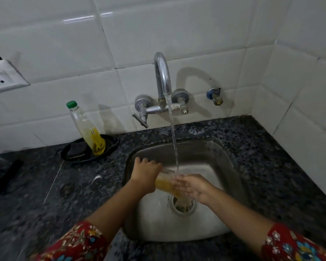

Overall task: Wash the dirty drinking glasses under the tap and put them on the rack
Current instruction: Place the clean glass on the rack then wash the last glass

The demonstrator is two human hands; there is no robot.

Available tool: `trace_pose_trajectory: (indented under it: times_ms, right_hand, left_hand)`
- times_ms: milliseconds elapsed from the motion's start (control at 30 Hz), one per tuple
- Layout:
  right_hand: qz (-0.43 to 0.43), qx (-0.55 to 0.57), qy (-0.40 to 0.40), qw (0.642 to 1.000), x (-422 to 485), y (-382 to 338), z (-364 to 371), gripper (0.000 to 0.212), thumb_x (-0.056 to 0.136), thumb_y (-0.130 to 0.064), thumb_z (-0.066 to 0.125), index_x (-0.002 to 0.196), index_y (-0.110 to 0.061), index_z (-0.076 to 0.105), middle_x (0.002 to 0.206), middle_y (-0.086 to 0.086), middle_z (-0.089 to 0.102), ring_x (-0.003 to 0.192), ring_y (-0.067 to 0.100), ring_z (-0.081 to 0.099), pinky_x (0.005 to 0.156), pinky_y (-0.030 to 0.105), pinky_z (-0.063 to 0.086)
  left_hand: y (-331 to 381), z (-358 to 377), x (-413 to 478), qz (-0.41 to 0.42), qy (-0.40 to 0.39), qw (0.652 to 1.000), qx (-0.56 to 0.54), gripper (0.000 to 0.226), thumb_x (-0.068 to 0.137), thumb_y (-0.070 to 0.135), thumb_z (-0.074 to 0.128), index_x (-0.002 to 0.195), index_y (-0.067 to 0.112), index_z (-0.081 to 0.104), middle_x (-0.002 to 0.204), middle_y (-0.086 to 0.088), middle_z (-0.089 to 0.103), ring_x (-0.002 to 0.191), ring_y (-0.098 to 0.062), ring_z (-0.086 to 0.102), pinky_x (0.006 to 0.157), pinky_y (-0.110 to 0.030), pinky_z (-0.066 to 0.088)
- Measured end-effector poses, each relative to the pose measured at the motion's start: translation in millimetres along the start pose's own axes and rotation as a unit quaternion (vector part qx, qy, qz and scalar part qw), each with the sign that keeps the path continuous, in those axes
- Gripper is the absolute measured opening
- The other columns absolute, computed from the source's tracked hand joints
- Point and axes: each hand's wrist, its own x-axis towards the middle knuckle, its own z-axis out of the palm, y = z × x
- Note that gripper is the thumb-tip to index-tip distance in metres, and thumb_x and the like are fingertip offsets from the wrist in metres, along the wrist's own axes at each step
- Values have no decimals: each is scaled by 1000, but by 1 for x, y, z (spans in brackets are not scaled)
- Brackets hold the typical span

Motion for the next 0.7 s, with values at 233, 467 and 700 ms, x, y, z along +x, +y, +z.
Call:
trace_pose_trajectory:
  times_ms: [233, 467, 700]
  right_hand:
    - [-436, -671, -75, 595, 16, -19, -18, 46, 85, 3, 50, 127, -13, 58, 139, 5, 52, 126, 16, 49, 110, 36, 38]
    - [-455, -818, -154, 317, 32, -67, -15, 23, 71, -8, 76, 93, -15, 72, 97, 7, 72, 93, 24, 67, 83, 32, 56]
    - [-290, -781, -130, 538, 29, -67, -5, 15, 90, -16, 51, 94, -16, 66, 104, 8, 65, 99, 28, 60, 84, 37, 48]
  left_hand:
    - [-13, 13, 17, -7, -31, 906, -423, 73, 60, 8, 84, 126, 11, 55, 119, 6, 57, 114, -18, 56, 90, -25, 46]
    - [13, 18, 37, 60, 7, 781, -622, 72, 57, -14, 77, 122, 7, 56, 107, 8, 61, 93, 9, 63, 79, -5, 45]
    - [19, 21, 40, 31, 129, 791, -597, 59, 62, 18, 83, 111, 40, 58, 114, 14, 65, 107, 1, 61, 94, -24, 48]
